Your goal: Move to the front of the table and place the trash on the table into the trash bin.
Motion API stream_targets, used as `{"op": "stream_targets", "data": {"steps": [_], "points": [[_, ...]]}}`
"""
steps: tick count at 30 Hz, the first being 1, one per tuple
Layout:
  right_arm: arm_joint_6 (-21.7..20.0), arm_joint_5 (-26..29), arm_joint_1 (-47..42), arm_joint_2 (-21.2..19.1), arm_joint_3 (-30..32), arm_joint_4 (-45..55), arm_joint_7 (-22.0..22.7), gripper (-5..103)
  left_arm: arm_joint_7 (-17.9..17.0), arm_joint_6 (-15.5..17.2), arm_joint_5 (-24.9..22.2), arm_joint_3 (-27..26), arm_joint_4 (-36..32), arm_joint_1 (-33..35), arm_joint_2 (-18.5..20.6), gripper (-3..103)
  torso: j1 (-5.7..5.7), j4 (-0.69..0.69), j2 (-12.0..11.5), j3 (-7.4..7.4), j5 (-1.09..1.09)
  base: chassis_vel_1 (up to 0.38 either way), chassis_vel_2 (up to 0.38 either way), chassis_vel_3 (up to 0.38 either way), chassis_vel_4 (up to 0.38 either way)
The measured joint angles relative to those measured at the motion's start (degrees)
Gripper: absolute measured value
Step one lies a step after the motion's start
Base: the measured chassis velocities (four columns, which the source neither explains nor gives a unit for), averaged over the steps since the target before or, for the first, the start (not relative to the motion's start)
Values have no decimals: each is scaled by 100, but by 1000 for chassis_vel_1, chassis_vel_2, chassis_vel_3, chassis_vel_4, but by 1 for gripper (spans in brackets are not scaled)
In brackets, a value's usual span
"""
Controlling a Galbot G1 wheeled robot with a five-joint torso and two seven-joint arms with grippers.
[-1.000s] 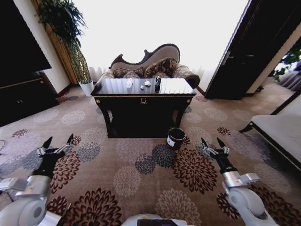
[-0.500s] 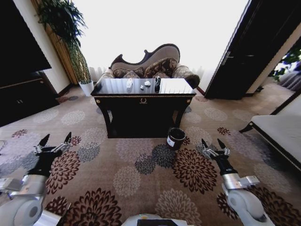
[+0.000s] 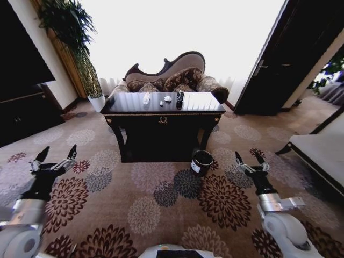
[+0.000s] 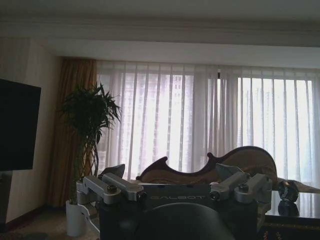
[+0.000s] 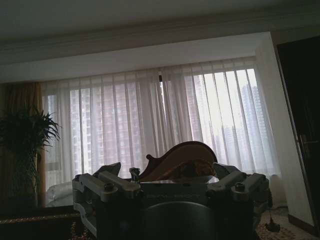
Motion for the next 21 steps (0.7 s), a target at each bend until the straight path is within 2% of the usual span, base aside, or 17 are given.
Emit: {"op": "stream_targets", "data": {"steps": [13, 21], "points": [[2, 45, 70, -26, 27, -46, 96, 100, 118, -55, -52, -95, -147, 66, -60, 100, 3, 0, -2, 1, -2, -275, 271, 273, -275], [6, 72, 115, -70, 87, -123, 120, 100, 469, -220, -170, -112, -134, 59, -45, 100, 0, 1, 0, 0, -1, -225, 235, 239, -227]]}}
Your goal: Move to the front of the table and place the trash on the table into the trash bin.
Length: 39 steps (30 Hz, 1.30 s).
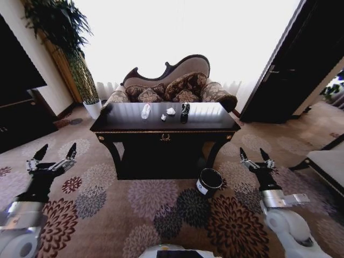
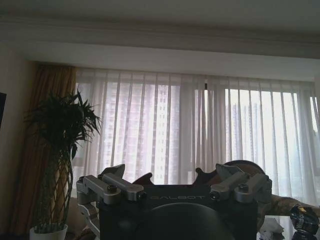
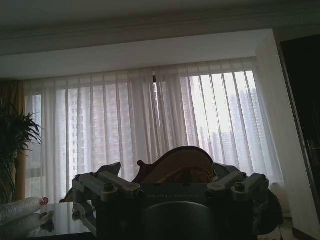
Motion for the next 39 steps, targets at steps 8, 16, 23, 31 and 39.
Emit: {"op": "stream_targets", "data": {"steps": [8, 16, 23, 31, 39], "points": [[0, 5, 41, -34, 11, -21, 7, 100, 245, -141, -105, -12, 40, -63, 0, 100, 1, -1, 0, 0, 0, -253, 233, 233, -244], [11, -28, 86, -19, -34, -58, 53, 100, 283, -144, -110, -14, 45, -102, 24, 100, 4, -1, -2, 2, -1, -243, 250, 240, -261], [154, -28, 125, -22, -89, -80, 117, 100, 282, -150, -86, -7, 44, -115, 53, 100, 8, -1, -3, 3, -1, -123, 123, 108, -130], [216, -114, 111, 36, -126, -72, 68, 100, 123, -84, -23, 47, -34, -124, 106, 100, -6, -1, 2, -2, 0, 9, -8, -13, 7], [118, -356, 285, 72, -482, 327, 73, 100, -912, 791, -892, -109, -338, -157, 1085, 100, 3, 2, -1, 1, -1, 0, 0, 0, 0]]}}
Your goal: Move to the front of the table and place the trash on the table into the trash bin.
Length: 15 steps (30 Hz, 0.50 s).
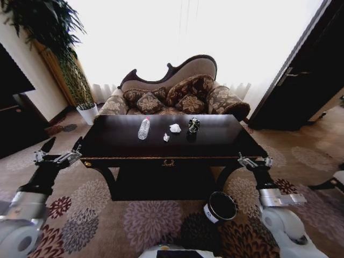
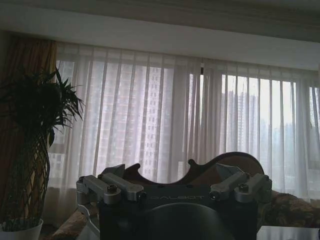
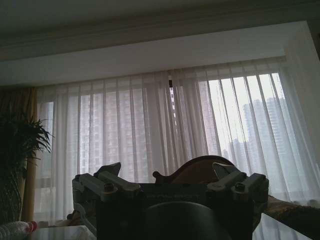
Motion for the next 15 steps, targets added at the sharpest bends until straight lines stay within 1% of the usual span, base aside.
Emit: {"op": "stream_targets", "data": {"steps": [1, 2, 6, 7, 8, 9, 10, 11, 12, 13, 14, 15], "points": [[-7, -23, 14, 1, -29, 32, 1, 100, -69, 80, -174, -40, 2, -80, 182, 100, -1, 0, 0, 0, -1, 0, 0, 0, 0], [-7, -23, 14, 1, -29, 32, 1, 100, -69, 80, -174, -40, 2, -80, 182, 100, -1, 0, 0, 0, -1, 0, 0, 0, 0], [-7, -93, -51, 81, -40, 137, 5, 100, -236, 312, -838, -54, 205, -442, 1006, 100, -2, -4, 0, 0, 0, 0, 0, 0, 0], [-7, -93, -51, 81, -40, 137, 5, 100, -236, 312, -838, -54, 205, -442, 1006, 100, -2, -4, 0, 0, 0, 0, 0, 0, 0], [-5, -100, -74, 100, -26, 158, 5, 100, -240, 344, -940, -19, 284, -519, 1214, 100, -2, -4, 0, 0, -1, 0, 0, 0, 0], [-1, -108, -102, 129, -1, 190, 5, 100, -251, 375, -1082, 44, 417, -642, 1524, 100, -1, -3, 0, 0, -1, 0, 0, 0, 0], [-1, -116, -119, 151, 13, 215, 5, 100, -257, 396, -1166, 96, 524, -732, 1716, 100, -1, -3, 0, 0, 0, 0, 0, 0, 0], [-1, -116, -119, 151, 13, 215, 5, 100, -257, 396, -1166, 96, 524, -732, 1716, 100, -1, -3, 0, 0, 0, 0, 0, 0, 0], [-1, -128, -140, 177, 30, 245, 5, 100, -277, 422, -1300, 202, 718, -888, 2000, 100, -1, -3, 0, 0, -1, 0, 0, 0, 0], [-2, -158, -150, 197, 35, 281, 5, 100, -298, 436, -1472, 335, 984, -1073, 2303, 100, -1, -5, 0, 0, -1, 0, 0, 0, 0], [-2, -158, -150, 197, 35, 281, 5, 100, -298, 436, -1472, 335, 984, -1073, 2303, 100, -1, -5, 0, 0, -1, 0, 0, 0, 0], [-8, -196, -144, 198, 25, 301, 6, 100, -328, 448, -1637, 493, 1250, -1267, 2530, 100, -1, -3, 0, 0, -1, 0, 0, 0, 0]]}}
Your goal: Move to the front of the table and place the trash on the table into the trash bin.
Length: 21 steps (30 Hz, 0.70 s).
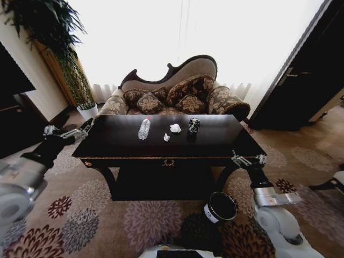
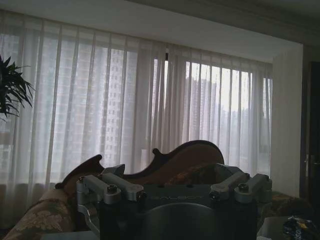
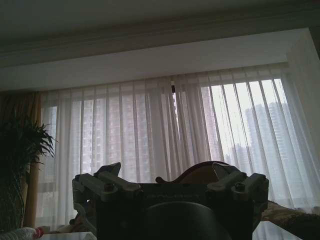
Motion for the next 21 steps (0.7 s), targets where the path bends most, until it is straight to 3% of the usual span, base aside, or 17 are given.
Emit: {"op": "stream_targets", "data": {"steps": [2, 4, 7, 8, 9, 10, 11, 14, 15, 19, 21], "points": [[-18, -50, -16, 32, 10, 48, 9, 100, -45, 50, -308, 518, 466, -566, 331, 100, 0, 2, 0, 0, -1, 0, 0, 0, 0], [-24, -68, -35, 51, 29, 63, 20, 100, -58, 69, -401, 755, 618, -843, 420, 100, 0, 2, 0, 0, -1, 0, 0, 0, 0], [-44, -167, -105, 148, 80, 118, 75, 100, -131, 148, -648, 1828, 1152, -2052, 632, 100, 1, -1, 0, 0, 0, 0, 0, 0, 0], [-44, -167, -105, 148, 80, 118, 75, 100, -131, 148, -648, 1828, 1152, -2052, 632, 100, 1, -1, 0, 0, 0, 0, 0, 0, 0], [-55, -198, -133, 193, 96, 143, 90, 100, -152, 171, -696, 2216, 1349, -2450, 665, 100, 1, -2, 0, 0, 2, 0, 0, 0, 0], [-65, -222, -163, 234, 110, 173, 101, 100, -161, 201, -735, 2606, 1528, -2816, 677, 100, 1, 0, 0, 0, 2, 0, 0, 0, 0], [-65, -222, -163, 234, 110, 173, 101, 100, -161, 201, -735, 2606, 1528, -2816, 677, 100, 1, 0, 0, 0, 2, 0, 0, 0, 0], [-86, -277, -263, 328, 155, 267, 111, 100, -161, 270, -877, 3848, 2017, -3983, 644, 100, 0, 0, 0, 0, 1, 0, 0, 0, 0], [-86, -277, -263, 328, 155, 267, 111, 100, -161, 270, -877, 3848, 2017, -3983, 644, 100, 0, 0, 0, 0, 1, 0, 0, 0, 0], [-88, -353, -338, 405, 168, 313, 110, 100, -173, 343, -973, 4940, 2550, -4996, 409, 100, 1, 0, 0, 0, 2, 0, 0, 0, 0], [-88, -367, -352, 430, 169, 327, 107, 100, -174, 370, -975, 5197, 2696, -5189, 337, 100, 0, 0, -1, 0, 3, 0, 0, 0, 0]]}}
